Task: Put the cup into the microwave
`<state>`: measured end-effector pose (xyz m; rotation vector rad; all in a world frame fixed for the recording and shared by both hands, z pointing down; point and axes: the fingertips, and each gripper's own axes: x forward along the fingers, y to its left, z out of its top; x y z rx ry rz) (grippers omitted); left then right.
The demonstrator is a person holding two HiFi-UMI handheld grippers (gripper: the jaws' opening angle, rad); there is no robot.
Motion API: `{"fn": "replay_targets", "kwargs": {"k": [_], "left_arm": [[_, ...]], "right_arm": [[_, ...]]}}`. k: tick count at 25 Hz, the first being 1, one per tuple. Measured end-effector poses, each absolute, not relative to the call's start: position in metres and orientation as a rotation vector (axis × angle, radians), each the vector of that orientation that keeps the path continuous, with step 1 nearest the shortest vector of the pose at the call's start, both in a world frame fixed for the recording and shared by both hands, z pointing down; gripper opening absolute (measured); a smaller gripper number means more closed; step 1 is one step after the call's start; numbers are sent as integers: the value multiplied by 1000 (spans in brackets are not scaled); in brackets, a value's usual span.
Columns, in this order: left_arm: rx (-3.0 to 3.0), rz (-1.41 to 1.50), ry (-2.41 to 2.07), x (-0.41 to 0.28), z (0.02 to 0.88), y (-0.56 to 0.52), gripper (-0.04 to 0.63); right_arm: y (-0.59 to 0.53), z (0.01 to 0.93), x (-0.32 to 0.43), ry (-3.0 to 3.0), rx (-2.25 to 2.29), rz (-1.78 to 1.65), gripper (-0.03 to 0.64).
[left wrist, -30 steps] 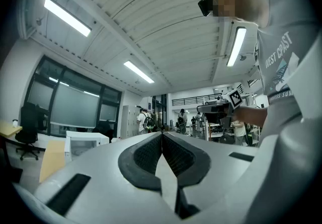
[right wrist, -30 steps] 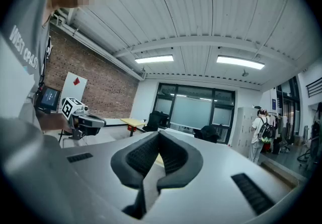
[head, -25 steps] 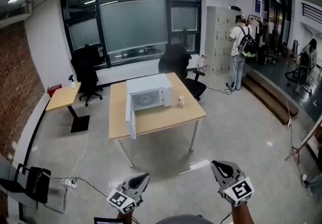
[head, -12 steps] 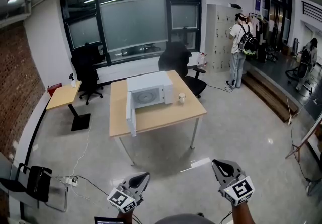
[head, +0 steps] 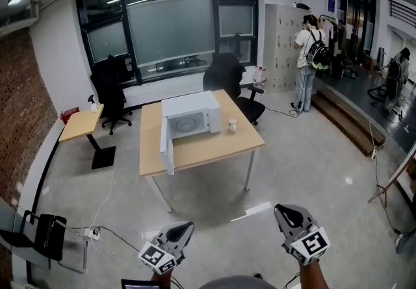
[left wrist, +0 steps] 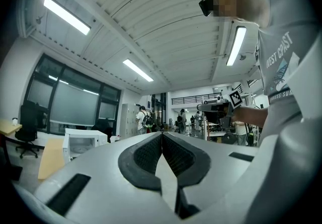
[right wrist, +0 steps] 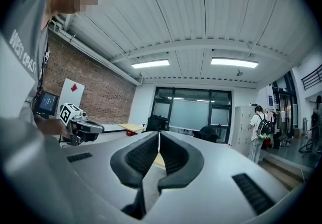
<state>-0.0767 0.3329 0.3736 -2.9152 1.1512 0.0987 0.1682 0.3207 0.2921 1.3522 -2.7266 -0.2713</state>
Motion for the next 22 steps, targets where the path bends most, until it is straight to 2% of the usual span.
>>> {"fn": "replay_targets", "kwargs": {"k": [10,22], "left_arm": [[-2917,44,1124,-21,375,325,21],[-2899,-77,1115,108,363,284,21]], "right_arm": [[312,306,232,-2706,1403,-210,20],[272,320,371,-2725,1445,-112,20]]}}
